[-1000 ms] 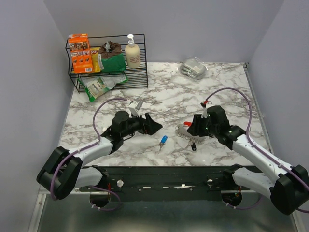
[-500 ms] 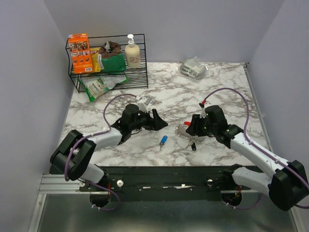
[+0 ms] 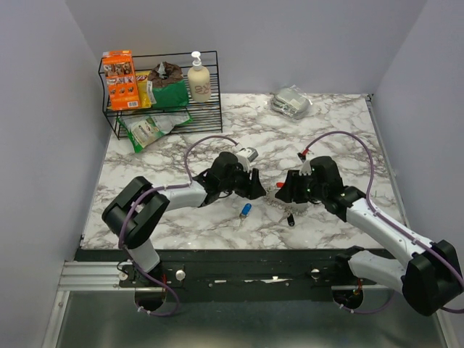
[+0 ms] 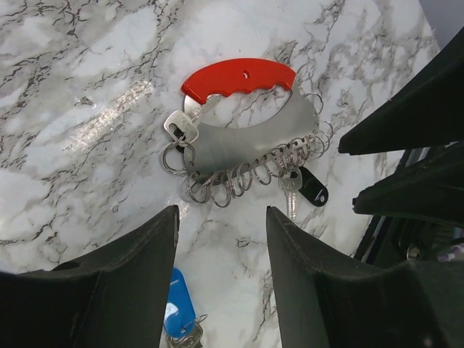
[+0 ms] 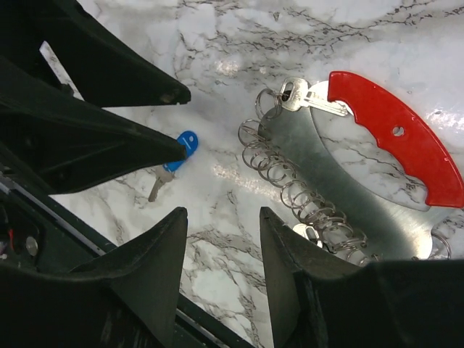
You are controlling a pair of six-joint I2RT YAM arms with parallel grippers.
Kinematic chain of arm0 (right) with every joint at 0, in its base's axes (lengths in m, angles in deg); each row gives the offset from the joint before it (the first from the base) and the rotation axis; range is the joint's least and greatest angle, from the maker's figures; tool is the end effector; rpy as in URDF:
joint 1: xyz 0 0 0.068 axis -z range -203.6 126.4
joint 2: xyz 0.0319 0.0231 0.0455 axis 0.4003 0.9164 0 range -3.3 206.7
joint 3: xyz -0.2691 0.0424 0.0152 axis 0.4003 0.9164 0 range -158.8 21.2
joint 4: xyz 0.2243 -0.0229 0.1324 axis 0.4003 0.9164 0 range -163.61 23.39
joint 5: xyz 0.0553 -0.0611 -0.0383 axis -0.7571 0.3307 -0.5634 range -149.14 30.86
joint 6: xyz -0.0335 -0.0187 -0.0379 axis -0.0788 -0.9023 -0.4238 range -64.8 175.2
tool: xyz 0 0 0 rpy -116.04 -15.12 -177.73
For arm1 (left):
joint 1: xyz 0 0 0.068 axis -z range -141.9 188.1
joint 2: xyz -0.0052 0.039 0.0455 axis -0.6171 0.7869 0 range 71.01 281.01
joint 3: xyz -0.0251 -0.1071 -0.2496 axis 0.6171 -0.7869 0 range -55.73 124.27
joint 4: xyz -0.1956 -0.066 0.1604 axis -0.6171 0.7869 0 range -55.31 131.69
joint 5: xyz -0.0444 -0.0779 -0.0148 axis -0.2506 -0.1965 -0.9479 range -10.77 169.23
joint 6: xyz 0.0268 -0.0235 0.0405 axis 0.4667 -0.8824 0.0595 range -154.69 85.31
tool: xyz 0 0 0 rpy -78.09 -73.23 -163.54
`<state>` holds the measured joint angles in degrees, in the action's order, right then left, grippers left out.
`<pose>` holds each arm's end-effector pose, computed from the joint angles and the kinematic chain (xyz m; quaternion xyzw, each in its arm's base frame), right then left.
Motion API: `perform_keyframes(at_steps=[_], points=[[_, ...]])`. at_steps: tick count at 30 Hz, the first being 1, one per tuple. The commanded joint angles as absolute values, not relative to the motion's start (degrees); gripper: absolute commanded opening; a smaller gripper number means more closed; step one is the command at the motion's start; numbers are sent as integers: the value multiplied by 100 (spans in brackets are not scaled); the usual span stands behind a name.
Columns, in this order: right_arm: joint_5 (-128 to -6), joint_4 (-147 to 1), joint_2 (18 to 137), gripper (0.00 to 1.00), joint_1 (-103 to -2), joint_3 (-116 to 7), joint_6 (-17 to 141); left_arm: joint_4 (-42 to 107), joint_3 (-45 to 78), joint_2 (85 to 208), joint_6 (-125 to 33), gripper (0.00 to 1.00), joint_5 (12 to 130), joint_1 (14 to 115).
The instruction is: Put the keys on the keyring
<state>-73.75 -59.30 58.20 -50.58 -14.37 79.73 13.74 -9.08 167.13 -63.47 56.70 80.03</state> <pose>0.1949 0.1093 0.2223 -0.0728 0.8985 0.2852 0.3257 0.2489 -0.2419 0.1777 0.1957 0.8260 -0.4270 0.3118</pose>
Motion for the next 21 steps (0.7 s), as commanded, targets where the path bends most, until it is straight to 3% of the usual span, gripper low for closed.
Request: perform_keyframes(at_steps=[1, 21], points=[[-7926, -6148, 5700, 53, -4839, -1317, 8051, 1755, -625, 16857, -5465, 60, 6111, 8231], [-8480, -6166, 5673, 53, -4399, -1264, 7989, 2186, 34, 17551, -4832, 49, 6288, 8547]])
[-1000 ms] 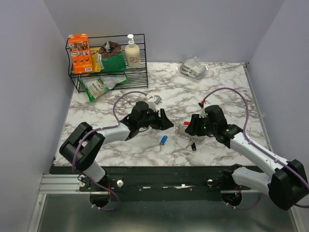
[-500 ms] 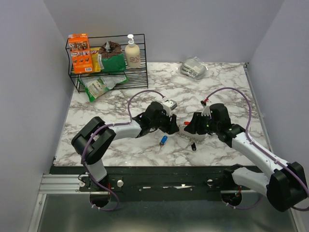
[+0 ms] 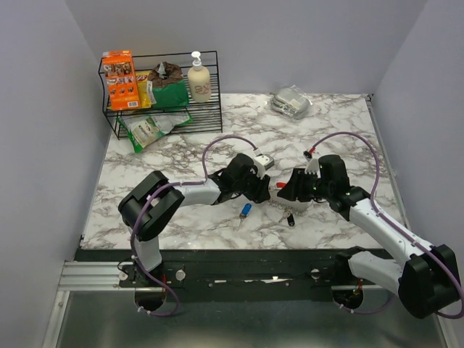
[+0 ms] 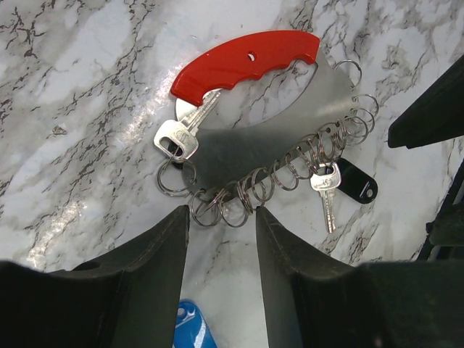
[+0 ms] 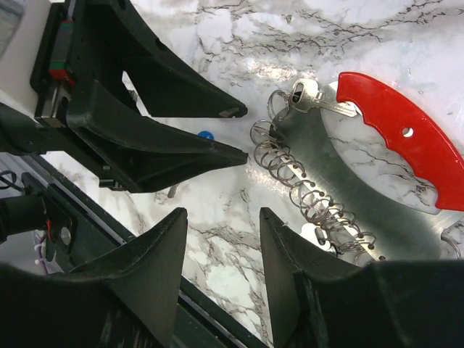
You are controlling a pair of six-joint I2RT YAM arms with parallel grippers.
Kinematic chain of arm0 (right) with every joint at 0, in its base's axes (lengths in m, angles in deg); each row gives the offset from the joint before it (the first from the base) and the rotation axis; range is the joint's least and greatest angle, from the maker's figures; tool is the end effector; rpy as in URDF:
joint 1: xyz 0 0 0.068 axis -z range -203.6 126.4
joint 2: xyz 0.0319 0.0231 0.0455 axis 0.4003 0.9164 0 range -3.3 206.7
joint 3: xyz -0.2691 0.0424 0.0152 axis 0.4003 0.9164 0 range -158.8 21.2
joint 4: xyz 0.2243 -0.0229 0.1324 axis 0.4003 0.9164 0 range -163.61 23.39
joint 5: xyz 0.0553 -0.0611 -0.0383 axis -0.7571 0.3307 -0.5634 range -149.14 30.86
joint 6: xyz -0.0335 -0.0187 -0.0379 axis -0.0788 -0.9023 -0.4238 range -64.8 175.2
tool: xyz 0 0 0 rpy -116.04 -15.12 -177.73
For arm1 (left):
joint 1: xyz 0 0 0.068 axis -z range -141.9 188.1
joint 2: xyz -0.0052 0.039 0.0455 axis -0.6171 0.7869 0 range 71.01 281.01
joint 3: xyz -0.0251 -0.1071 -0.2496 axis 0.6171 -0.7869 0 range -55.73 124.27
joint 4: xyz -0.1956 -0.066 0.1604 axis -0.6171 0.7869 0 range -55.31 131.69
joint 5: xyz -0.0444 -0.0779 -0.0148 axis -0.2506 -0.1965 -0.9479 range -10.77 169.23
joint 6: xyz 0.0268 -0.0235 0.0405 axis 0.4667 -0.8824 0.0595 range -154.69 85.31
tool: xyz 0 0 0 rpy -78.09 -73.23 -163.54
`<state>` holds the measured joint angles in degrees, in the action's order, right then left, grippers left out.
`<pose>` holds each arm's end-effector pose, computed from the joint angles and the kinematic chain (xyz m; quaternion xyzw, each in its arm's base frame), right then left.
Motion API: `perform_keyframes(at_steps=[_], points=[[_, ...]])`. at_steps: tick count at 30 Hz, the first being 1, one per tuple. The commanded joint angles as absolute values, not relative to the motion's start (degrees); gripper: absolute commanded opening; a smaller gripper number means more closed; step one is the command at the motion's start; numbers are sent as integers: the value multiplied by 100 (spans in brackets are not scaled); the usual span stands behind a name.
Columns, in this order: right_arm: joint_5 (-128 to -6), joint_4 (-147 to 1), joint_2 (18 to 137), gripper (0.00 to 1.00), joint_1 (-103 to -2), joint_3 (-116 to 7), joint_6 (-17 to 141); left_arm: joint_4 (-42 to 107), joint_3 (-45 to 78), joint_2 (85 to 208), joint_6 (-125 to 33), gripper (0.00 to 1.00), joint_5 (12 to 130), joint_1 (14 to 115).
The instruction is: Put the keys on the keyring
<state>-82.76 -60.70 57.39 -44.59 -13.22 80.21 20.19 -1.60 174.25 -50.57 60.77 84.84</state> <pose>0.1999 0.0920 0.2217 -0.0568 0.8867 0.3343 0.3144 0.2486 -0.2807 0.1633 0.3044 0.8226 -0.3597 0.3182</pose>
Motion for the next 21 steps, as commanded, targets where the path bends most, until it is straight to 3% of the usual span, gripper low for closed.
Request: perform_keyframes(at_steps=[1, 15, 21], points=[[-8489, -6166, 5673, 53, -4399, -1273, 7981, 2194, 35, 17552, -4805, 48, 6349, 8565], [-8507, -6139, 5611, 53, -4381, -1238, 7981, 2168, 61, 17745, -4735, 41, 6516, 8644], [-8542, -6139, 5603, 53, -4381, -1211, 7972, 2072, 113, 17824, -4752, 32, 6534, 8644]])
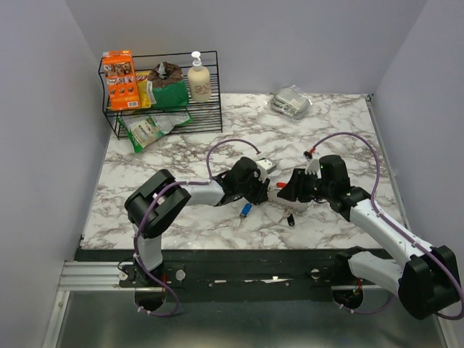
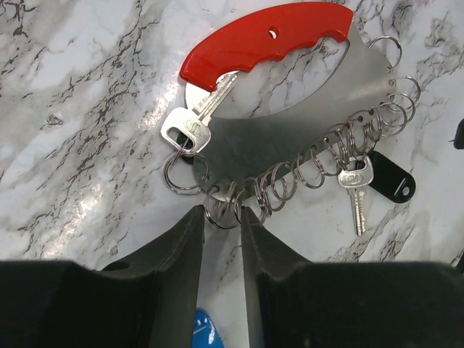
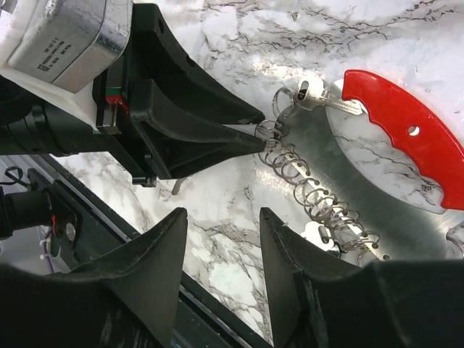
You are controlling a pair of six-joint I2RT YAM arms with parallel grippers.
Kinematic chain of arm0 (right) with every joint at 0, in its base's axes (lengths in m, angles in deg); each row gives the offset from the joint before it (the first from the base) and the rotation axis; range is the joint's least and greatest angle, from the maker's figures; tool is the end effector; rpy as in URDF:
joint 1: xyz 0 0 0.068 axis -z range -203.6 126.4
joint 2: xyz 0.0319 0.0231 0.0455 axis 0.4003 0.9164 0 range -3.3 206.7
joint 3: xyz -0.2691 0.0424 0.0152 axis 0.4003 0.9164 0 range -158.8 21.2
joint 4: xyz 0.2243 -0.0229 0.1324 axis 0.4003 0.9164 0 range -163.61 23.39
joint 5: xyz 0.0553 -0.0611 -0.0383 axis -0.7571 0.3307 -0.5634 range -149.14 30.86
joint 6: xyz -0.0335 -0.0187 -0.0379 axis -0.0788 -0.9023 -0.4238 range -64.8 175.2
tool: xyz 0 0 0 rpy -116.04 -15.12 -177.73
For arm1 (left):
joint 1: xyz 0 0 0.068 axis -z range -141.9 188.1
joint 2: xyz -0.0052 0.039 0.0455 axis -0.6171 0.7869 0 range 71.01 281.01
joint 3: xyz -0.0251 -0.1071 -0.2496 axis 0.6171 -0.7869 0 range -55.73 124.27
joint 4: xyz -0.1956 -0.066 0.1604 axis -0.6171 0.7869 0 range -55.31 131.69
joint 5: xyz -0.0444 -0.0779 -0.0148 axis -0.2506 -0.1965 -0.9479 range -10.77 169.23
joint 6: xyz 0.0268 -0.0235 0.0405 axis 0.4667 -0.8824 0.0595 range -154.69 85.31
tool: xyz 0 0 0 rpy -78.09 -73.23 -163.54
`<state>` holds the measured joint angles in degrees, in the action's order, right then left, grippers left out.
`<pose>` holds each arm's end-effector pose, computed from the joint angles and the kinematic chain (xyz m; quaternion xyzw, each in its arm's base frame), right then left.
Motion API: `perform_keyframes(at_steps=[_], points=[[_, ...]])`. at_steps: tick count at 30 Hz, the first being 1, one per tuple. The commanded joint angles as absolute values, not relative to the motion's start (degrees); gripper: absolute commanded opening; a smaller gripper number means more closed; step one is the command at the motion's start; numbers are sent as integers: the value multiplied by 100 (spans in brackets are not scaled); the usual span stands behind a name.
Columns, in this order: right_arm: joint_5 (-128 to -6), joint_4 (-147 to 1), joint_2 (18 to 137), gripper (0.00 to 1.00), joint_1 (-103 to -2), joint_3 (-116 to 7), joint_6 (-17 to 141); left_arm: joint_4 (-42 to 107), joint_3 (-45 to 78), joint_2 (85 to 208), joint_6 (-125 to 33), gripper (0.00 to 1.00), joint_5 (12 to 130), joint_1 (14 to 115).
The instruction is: Put the keys on the keyring
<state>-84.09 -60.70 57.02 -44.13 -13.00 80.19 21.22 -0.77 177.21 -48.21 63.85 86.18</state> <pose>0.1990 0.0906 0.2220 -0.0586 0.8843 0.3424 0.3119 0.2464 -0.2886 0.1472 0.3205 0.8322 -0.3265 0.3132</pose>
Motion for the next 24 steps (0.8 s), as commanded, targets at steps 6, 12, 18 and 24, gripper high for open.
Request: perform_keyframes(at_steps=[6, 12, 18, 24], points=[[-8542, -6122, 5576, 53, -4381, -1176, 7937, 2054, 158, 17824, -4761, 22, 6508, 8644], [-8454, -6131, 5638, 53, -4372, -1150, 7884, 2089, 105, 17710, -4735, 0, 6411, 8644], [-8445, -6157, 5673, 53, -4381, -1193, 7779, 2089, -44, 17447, -4717, 0, 6288, 8644], [-8524, -6262, 5524, 53, -4381, -1264, 7647, 2168, -176, 17008, -4665, 0, 6103, 8644]])
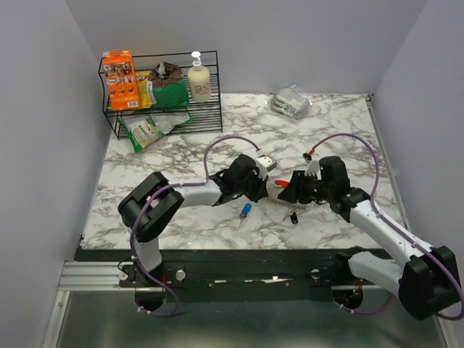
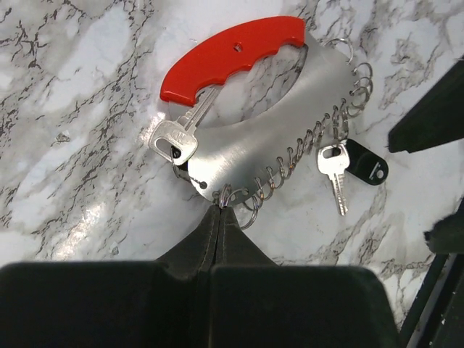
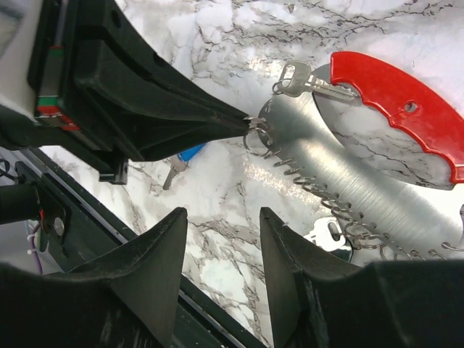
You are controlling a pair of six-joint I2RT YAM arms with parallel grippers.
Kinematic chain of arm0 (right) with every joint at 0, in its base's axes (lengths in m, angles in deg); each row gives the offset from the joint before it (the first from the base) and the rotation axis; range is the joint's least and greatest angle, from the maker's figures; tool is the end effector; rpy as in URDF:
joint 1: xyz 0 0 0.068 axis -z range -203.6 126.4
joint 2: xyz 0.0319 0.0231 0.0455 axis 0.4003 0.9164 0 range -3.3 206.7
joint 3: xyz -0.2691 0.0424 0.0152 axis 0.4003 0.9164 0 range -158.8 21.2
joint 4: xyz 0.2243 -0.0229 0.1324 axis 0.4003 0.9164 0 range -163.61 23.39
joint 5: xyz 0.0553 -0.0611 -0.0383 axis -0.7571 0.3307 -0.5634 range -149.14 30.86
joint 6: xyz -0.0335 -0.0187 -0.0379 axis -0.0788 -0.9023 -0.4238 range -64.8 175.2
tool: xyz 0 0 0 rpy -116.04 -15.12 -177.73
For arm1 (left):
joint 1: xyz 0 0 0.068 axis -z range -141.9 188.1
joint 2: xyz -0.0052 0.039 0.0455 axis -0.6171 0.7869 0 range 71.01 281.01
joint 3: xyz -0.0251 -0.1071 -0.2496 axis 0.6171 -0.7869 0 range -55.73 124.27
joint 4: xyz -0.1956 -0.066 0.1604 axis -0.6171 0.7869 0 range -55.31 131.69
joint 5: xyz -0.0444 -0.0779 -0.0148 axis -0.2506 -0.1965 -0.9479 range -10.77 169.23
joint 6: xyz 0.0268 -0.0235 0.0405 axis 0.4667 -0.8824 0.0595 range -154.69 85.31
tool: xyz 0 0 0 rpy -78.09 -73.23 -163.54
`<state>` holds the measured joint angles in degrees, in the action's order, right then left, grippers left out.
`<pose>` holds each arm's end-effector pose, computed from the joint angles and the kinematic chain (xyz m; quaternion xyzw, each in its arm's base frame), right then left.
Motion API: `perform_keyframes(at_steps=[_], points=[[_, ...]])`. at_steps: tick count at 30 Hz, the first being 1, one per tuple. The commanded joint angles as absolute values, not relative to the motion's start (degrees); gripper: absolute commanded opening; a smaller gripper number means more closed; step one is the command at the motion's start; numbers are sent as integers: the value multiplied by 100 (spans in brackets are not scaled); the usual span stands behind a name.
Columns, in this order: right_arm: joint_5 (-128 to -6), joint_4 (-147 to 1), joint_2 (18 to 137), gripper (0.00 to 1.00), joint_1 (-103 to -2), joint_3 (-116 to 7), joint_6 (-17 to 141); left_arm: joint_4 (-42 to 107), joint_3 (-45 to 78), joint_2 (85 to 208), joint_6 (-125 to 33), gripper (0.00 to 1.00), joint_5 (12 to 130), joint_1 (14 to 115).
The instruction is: Put the keys on the keyring
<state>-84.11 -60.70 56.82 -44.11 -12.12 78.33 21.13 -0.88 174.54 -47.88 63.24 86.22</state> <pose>0.1970 0.0897 0.2176 -0.0717 0.8857 0.3359 0.3124 0.2444 -0.2873 0.1635 0.3249 0.8191 -0.3388 0.3297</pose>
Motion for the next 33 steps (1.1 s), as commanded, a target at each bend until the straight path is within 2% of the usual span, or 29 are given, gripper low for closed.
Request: perform_keyframes(at_steps=[1, 9, 20, 33], points=[[-8577, -6297, 5506, 53, -4381, -1273, 7629, 2186, -185, 16946, -4647, 0, 6086, 8644], [-9525, -6815, 5006, 53, -4381, -1229, 7155, 2493, -326, 16208, -4542, 0, 5533, 8653], [-10228, -7308, 3284, 52, -4381, -1027, 7181, 3582, -89, 15214, -4155, 0, 4865, 8670], [-10792, -7642, 3353, 50, -4390, -1000, 7137, 3873, 192, 14870, -4208, 0, 4802, 8750]])
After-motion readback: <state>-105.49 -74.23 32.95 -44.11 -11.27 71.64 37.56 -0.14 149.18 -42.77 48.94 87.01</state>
